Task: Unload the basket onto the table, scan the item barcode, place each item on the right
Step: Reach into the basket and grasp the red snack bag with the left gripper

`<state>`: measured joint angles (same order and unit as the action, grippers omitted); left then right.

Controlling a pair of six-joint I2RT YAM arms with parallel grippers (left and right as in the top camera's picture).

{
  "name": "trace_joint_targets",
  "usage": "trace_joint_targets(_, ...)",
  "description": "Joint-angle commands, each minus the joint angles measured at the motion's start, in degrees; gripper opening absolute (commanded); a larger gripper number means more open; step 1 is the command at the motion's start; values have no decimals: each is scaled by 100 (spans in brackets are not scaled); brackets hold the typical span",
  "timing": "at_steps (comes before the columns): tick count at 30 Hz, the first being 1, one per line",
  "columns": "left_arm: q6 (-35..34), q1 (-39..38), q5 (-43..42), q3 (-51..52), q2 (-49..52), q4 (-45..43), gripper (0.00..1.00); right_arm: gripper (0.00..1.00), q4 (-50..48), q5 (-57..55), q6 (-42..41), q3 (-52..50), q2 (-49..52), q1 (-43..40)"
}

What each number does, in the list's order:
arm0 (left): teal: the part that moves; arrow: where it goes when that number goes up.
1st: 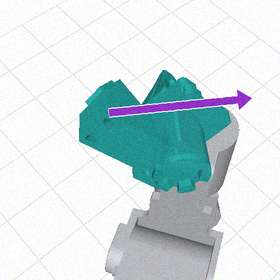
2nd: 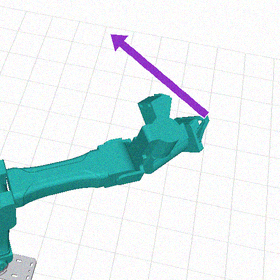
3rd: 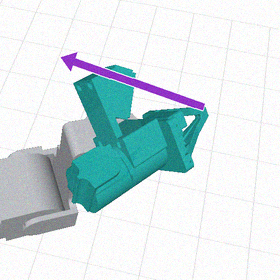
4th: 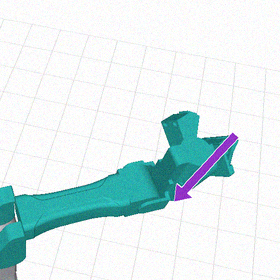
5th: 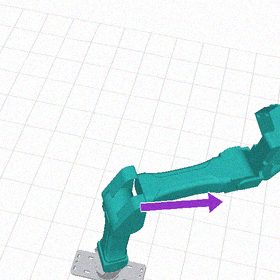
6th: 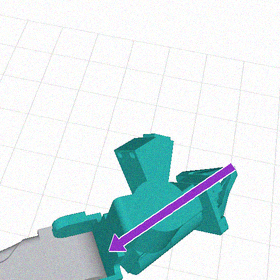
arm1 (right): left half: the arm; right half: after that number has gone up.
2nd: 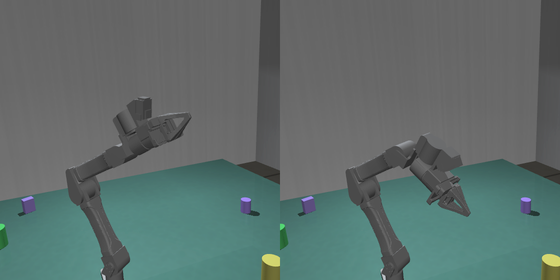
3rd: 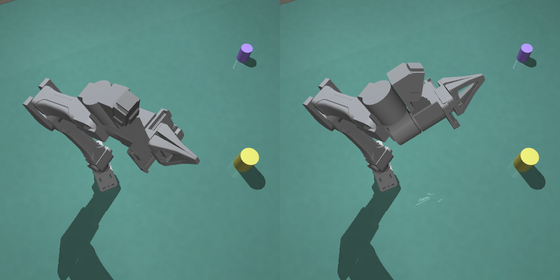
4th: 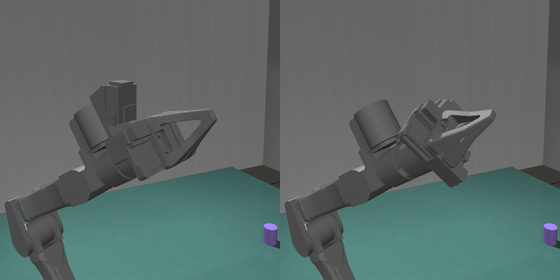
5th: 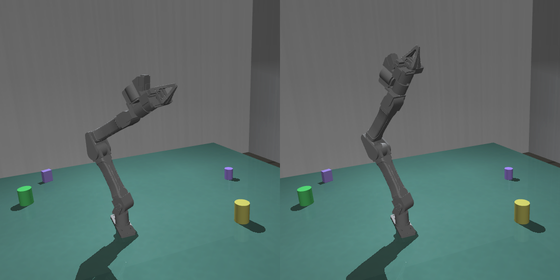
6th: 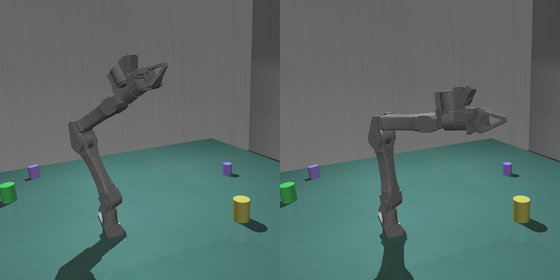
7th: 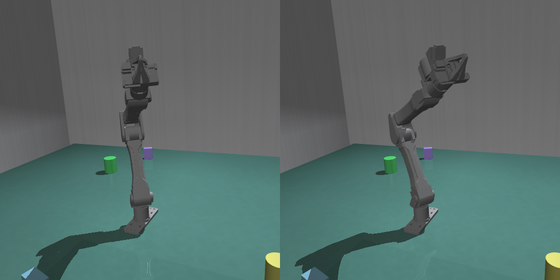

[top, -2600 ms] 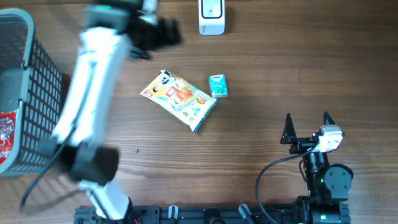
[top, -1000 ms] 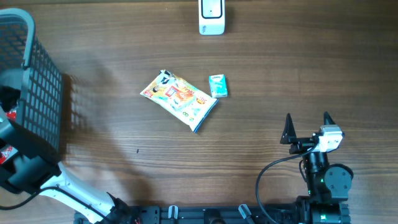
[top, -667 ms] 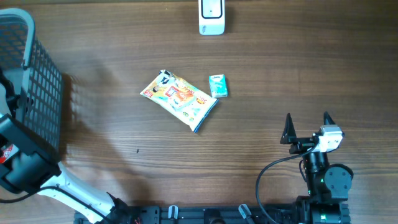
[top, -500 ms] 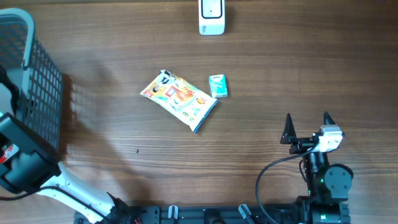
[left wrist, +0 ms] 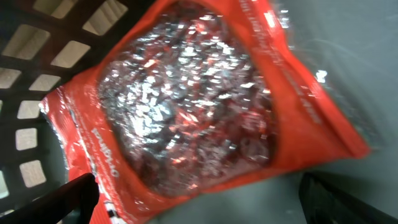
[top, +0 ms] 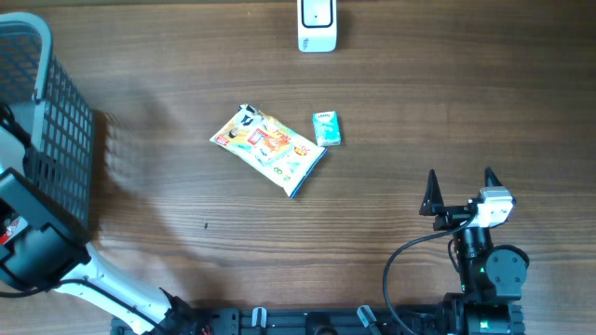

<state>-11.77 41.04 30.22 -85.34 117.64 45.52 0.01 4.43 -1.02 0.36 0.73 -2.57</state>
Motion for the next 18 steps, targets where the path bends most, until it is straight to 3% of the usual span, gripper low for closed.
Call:
trace_joint_targets(1, 240, 299, 188, 221, 57, -26, 100, 100, -9, -57, -48, -4, -46, -28)
trace_joint_targets(7, 240, 579, 442, 339, 57, -184, 97, 100, -9, -57, -48, -4, -46, -28)
trace_joint_targets(11, 238, 601, 437, 339, 57, -293, 88, 100, -9, -57, -50, -4, -46, -28)
trace_joint_targets(14, 236, 601, 411, 374, 57, -378, 73, 100, -9, -57, -48, -7, -46, -28)
trace_joint_targets(18, 234, 601, 389, 378, 66, -398, 29, 100, -9, -57, -48, -7, -46, -28)
